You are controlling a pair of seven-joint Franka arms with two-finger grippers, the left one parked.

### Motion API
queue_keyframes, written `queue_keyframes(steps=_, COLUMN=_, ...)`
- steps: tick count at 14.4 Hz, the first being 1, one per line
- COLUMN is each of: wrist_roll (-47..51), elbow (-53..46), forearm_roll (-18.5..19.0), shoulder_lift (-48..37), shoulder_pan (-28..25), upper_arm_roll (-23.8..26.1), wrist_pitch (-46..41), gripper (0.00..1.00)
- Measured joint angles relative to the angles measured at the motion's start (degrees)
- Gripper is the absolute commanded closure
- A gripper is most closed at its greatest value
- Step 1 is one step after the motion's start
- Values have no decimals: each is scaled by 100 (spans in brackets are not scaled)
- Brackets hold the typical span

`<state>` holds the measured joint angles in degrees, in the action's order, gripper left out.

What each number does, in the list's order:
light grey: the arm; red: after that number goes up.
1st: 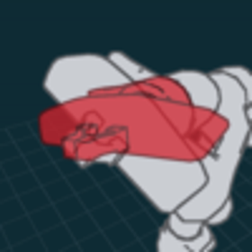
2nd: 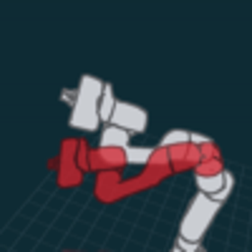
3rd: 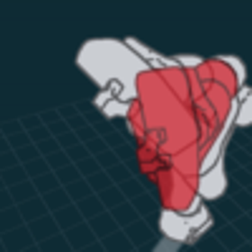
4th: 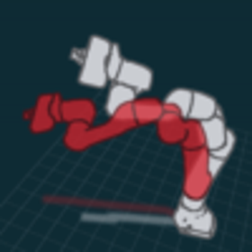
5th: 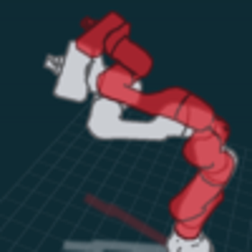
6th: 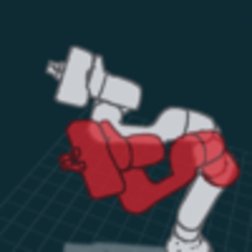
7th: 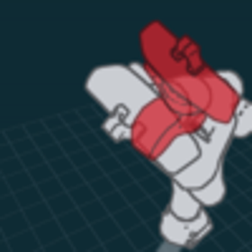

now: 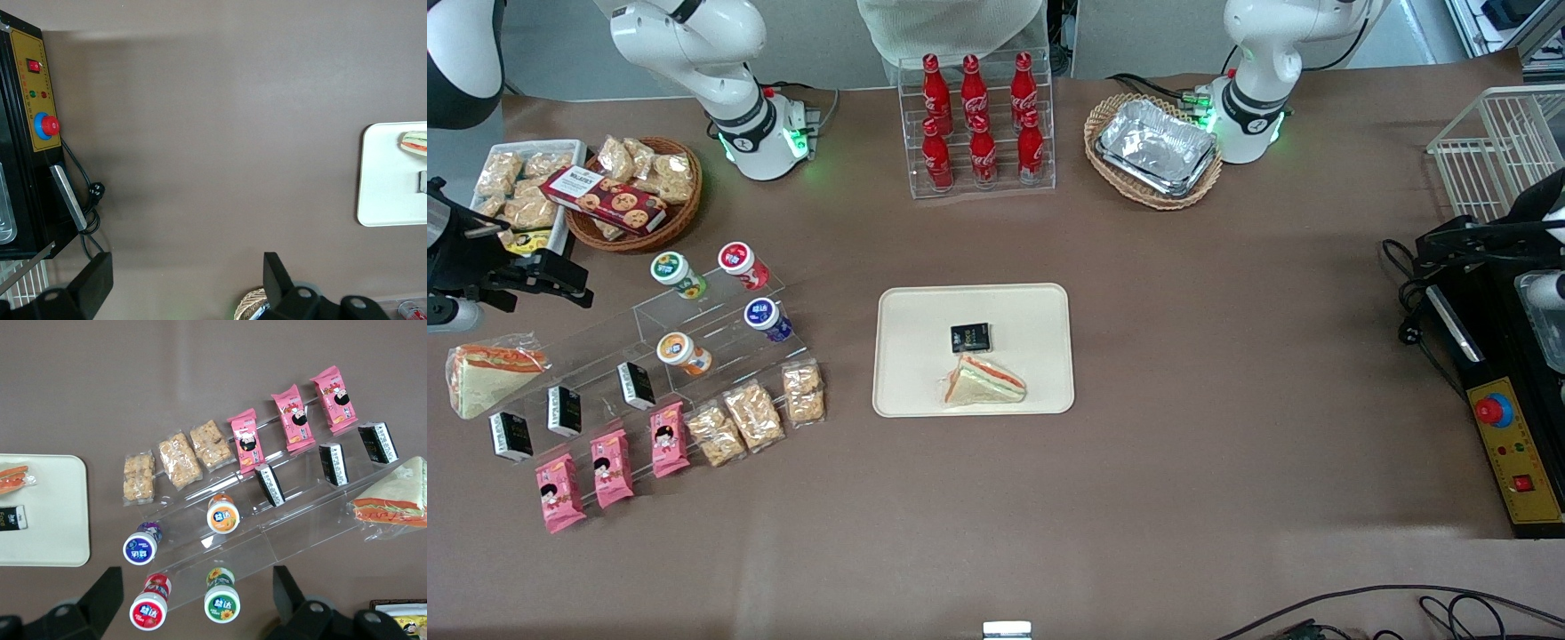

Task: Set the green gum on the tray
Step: 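Move the right gripper over the green-labelled gum bottle on the rack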

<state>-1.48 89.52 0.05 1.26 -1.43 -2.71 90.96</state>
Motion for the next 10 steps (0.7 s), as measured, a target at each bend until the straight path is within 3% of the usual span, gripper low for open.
queue_keyframes(steps=5, wrist_roll=-30, elbow=0, forearm_roll=0, shoulder_lift=-6, shoulder_pan=37, upper_arm_roll=-2, wrist_pitch=0, gripper=0)
queue_keyframes(steps=10, wrist_roll=-1332, elbow=7, forearm_roll=-16, shoulder_lift=-66, shoulder_pan=45, upper_arm_roll=-133, wrist_pitch=-213, gripper=0)
